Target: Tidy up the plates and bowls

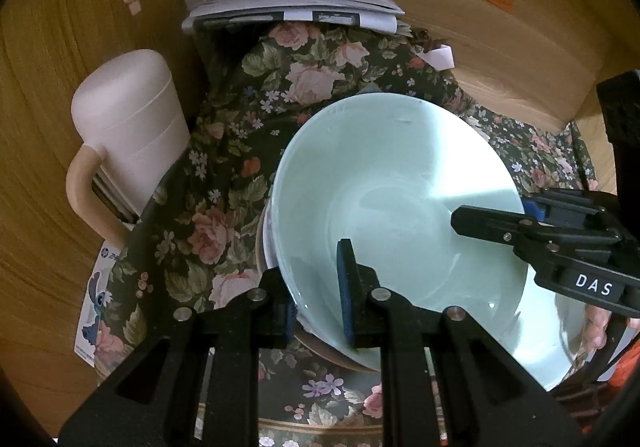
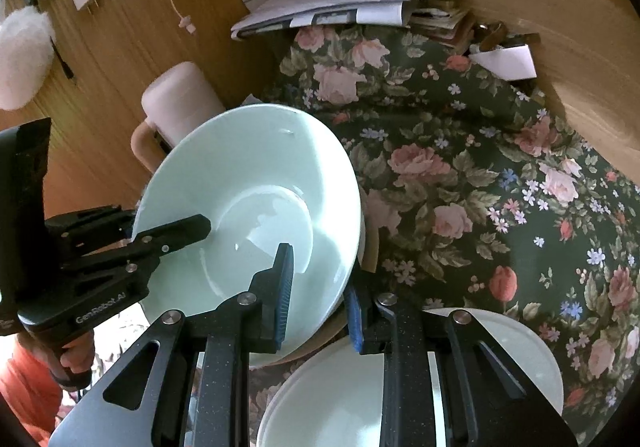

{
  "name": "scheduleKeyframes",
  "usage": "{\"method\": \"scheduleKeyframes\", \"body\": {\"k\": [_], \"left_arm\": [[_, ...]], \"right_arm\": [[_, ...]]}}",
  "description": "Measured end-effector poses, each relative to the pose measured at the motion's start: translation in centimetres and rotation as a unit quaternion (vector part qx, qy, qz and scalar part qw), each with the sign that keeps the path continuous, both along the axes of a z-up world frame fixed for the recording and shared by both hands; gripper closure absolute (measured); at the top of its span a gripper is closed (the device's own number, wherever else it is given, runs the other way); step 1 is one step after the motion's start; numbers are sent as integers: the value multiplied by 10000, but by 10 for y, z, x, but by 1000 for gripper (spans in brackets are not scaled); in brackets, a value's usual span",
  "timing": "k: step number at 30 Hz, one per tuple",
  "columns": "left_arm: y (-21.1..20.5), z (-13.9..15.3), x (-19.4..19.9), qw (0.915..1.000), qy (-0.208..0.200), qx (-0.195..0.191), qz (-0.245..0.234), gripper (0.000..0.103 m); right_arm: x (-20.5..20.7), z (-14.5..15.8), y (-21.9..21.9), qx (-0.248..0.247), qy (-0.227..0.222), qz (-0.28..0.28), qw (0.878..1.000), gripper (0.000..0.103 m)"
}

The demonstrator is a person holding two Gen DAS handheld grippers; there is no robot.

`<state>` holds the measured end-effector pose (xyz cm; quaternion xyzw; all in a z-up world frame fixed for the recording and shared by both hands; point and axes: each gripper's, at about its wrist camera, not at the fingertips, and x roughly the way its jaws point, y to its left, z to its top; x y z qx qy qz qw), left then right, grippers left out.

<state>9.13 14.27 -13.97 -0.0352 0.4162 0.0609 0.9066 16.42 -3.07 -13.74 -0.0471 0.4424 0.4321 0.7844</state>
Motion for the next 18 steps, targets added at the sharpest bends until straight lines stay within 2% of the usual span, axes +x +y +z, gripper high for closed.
{"method": "scheduleKeyframes", "body": {"k": [18], "left_arm": [[-5,-7,6,9994,26,339,36,85]], "right_arm": [[-4,3,-6,-62,-177,-88,9998,79]]}}
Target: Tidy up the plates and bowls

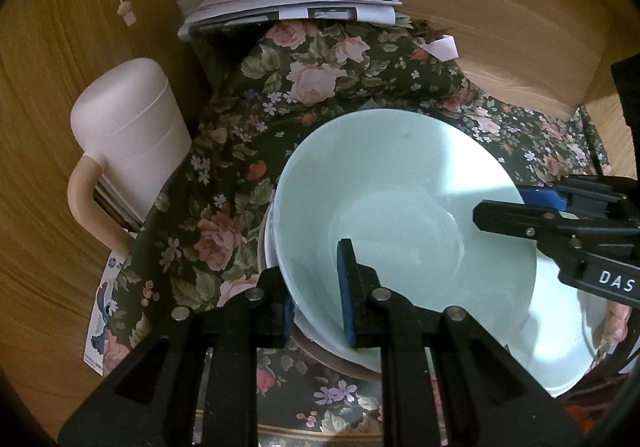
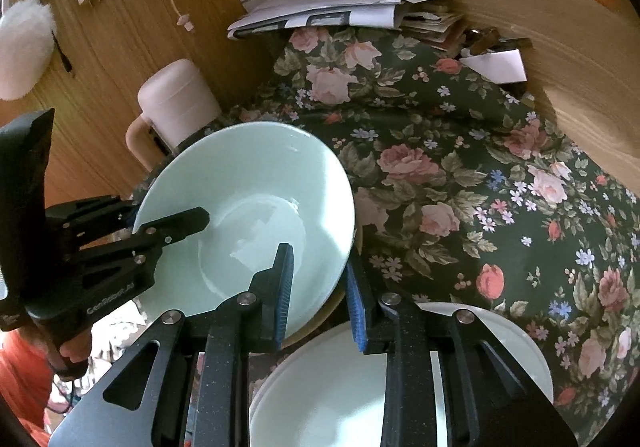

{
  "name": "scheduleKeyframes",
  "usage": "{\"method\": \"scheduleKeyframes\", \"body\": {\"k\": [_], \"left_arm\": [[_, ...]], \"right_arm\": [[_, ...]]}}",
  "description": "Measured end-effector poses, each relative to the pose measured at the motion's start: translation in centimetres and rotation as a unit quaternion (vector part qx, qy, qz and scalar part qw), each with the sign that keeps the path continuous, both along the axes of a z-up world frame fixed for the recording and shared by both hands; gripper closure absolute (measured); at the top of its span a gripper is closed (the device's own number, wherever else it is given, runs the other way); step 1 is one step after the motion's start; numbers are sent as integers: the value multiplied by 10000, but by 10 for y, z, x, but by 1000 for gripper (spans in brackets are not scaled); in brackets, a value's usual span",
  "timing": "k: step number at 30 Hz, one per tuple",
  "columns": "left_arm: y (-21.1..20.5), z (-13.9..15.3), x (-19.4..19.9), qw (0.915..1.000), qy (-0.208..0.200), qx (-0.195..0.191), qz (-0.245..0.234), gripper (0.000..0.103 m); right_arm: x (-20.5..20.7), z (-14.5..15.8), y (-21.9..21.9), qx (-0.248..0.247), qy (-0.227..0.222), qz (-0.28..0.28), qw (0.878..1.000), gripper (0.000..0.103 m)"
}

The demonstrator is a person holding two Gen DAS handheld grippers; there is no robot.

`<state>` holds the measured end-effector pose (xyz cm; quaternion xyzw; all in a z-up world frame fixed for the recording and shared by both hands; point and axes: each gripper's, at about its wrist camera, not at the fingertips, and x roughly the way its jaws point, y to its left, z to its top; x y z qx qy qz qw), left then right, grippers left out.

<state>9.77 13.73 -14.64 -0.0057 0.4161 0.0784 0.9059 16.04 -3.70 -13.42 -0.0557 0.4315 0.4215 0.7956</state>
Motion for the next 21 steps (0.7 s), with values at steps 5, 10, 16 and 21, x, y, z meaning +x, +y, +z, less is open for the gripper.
{"method": "scheduleKeyframes", "body": {"k": [5,10,16,21], "left_arm": [[2,2,6,10000,18,-50,20,85],[1,5,8,9999,56,-80,-47,82],[1,7,8,9997,134,-165,-70,76],[6,12,7,9994,164,-312,-28,76]], "right_arm": [[2,0,-6,17,-15,-86,10000,78],[3,3,-8,47,-46,-97,9999,78],[4,0,-6,20,0,-47,10000,78],[3,0,-5,44,18,-34,10000,77]]}}
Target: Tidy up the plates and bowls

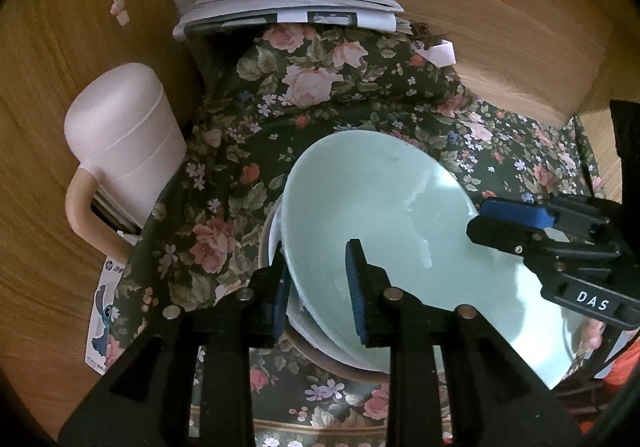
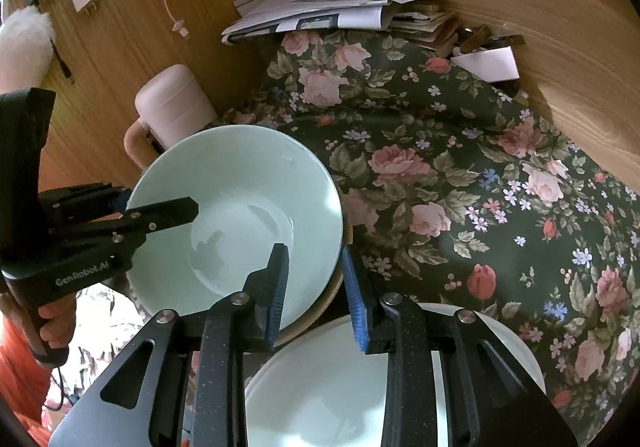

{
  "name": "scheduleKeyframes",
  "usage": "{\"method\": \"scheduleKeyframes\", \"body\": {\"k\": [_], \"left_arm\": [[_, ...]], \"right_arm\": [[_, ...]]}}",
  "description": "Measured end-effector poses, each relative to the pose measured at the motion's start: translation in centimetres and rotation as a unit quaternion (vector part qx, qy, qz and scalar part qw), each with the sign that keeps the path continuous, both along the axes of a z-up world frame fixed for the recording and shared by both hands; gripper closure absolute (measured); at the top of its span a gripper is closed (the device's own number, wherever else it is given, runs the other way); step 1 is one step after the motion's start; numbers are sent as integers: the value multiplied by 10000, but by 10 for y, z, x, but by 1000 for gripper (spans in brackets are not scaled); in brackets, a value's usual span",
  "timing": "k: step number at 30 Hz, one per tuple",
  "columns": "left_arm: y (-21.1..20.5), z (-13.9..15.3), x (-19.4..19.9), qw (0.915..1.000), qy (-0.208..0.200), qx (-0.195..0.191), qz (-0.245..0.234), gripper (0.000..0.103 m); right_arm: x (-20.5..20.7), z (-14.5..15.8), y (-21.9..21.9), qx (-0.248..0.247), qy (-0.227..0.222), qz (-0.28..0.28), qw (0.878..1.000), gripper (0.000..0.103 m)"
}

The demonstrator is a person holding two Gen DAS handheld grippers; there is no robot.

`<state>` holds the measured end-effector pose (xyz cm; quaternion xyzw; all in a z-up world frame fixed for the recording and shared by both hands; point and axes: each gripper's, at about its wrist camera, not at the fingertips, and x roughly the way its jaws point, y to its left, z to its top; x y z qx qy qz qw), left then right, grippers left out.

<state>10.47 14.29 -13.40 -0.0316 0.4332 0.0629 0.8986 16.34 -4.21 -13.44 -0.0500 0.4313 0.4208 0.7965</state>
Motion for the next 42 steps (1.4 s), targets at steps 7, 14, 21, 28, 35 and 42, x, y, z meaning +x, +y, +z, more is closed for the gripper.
{"method": "scheduleKeyframes", "body": {"k": [7,14,21,28,35,42], "left_arm": [[3,4,-5,10000,-52,39,34,76],[5,21,-14,9983,-451,368,61,56],[20,-1,-15,9996,-148,22,227,53],[26,-23,-13,9987,85,-463,206,51],[30,-40,-7,9959,253,-858,134,49],[24,-45,-6,9934,278,-1116,-57,48]], "right_arm": [[-1,0,0,-17,-41,3,10000,72],[0,0,-1,-14,-42,4,10000,72],[3,-5,0,-141,12,28,9999,69],[8,-15,7,-272,142,97,9995,65],[9,-27,19,-408,324,230,9984,65],[12,-43,29,-504,576,376,9964,65]]}}
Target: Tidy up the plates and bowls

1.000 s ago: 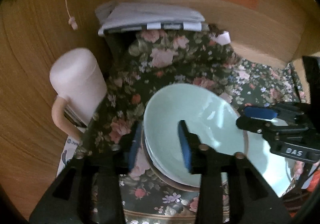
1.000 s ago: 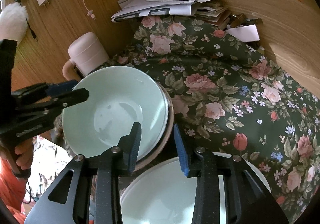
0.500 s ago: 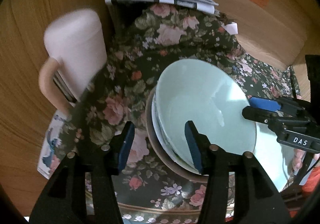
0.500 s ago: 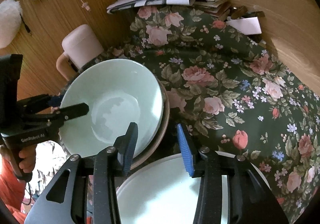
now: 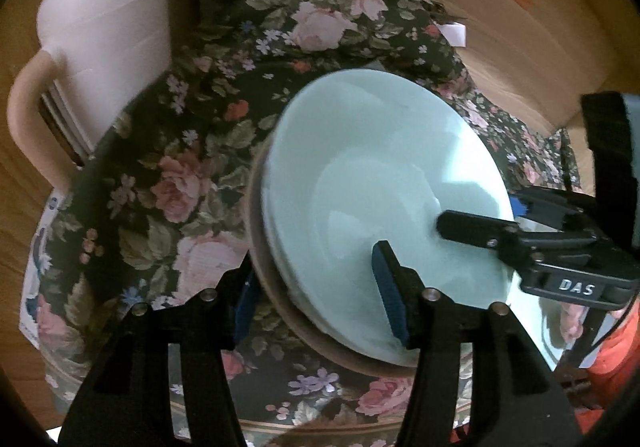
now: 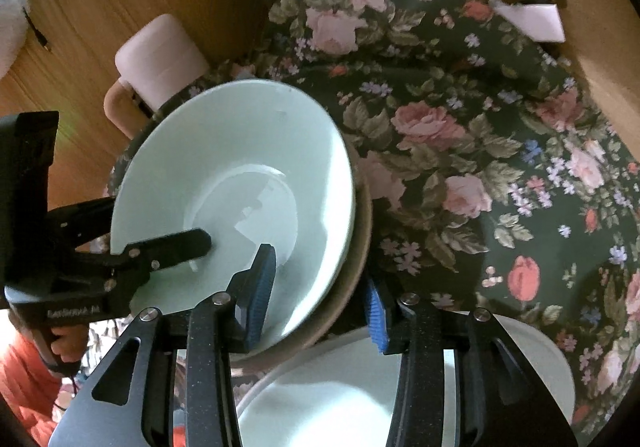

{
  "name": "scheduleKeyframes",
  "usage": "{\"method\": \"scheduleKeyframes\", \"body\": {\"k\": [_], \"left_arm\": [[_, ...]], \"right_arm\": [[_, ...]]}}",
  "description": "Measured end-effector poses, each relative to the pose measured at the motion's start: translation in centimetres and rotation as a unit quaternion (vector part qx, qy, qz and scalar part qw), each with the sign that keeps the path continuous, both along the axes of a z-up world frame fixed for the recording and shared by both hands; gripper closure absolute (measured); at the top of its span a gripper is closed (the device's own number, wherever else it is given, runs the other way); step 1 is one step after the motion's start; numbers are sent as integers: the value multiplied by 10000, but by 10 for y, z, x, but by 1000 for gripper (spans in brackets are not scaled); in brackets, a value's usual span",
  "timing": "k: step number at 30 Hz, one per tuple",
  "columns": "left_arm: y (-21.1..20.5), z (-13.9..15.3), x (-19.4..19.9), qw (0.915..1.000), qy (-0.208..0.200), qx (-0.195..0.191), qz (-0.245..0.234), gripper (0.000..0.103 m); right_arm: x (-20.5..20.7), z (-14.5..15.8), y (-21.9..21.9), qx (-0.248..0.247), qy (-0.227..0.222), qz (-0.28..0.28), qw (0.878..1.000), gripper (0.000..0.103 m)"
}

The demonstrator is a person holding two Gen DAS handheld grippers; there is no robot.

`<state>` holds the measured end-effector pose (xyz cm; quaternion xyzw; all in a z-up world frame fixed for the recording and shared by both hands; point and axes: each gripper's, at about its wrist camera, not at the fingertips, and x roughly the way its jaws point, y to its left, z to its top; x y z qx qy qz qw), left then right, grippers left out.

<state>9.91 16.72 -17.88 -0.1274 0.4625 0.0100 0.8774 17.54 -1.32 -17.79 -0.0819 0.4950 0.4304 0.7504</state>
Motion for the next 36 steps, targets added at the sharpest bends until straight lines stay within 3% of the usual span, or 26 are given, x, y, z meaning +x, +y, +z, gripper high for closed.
{"method": "scheduleKeyframes", "body": {"k": [11,18,28,36], "left_arm": [[-6,2,-2,9998,-80,53,151,51],[-9,7,-1,9995,-75,1,321,51],[-27,41,-4,9982,-533,168,232,51],[-49,55,0,9975,-673,221,-57,51]], "right_arm": [[3,-6,4,62,121,-106,9999,66],[3,7,-3,164,8,-222,9996,67],[-5,36,-25,435,-295,-420,9977,67],[-10,48,-53,568,-375,-732,9950,67]]}}
